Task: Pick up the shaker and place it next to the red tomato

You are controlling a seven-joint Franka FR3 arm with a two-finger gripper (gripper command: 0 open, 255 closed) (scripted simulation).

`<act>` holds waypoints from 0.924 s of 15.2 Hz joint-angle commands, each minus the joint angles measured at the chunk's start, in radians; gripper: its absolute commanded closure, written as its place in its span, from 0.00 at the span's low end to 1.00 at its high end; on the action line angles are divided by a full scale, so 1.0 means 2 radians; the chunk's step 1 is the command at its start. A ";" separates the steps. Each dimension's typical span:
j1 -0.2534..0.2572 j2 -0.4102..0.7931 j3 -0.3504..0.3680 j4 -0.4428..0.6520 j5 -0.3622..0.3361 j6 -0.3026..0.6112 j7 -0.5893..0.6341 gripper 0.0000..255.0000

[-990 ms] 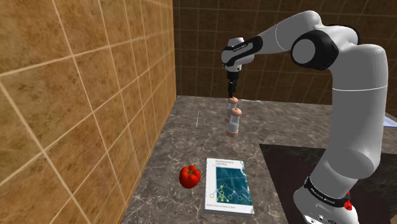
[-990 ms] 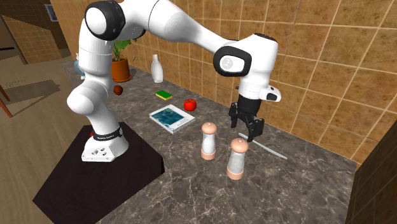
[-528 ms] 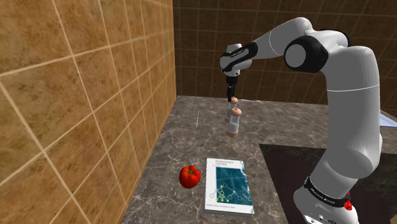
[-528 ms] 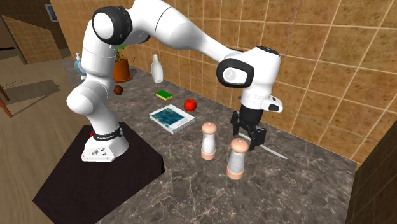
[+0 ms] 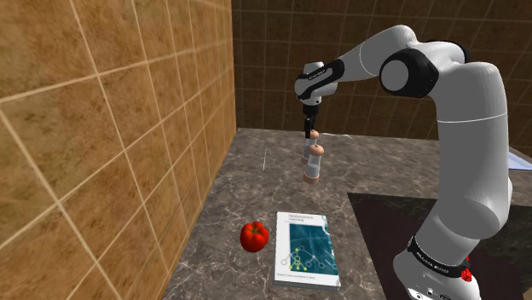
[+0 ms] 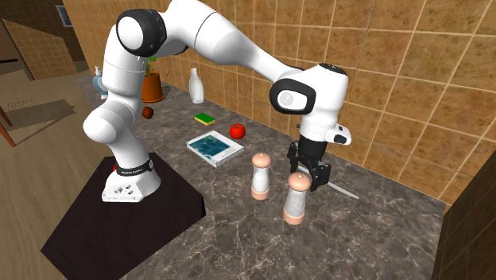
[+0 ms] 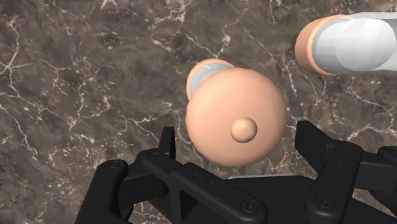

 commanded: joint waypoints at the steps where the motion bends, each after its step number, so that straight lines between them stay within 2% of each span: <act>1: 0.000 0.000 0.000 0.000 0.000 0.000 0.000 0.00; 2: 0.000 0.000 0.000 0.000 0.000 0.000 0.000 1.00; 11: 0.000 0.000 0.000 0.000 0.000 0.000 0.000 1.00; 14: 0.001 -0.008 -0.001 0.009 -0.003 -0.017 0.001 1.00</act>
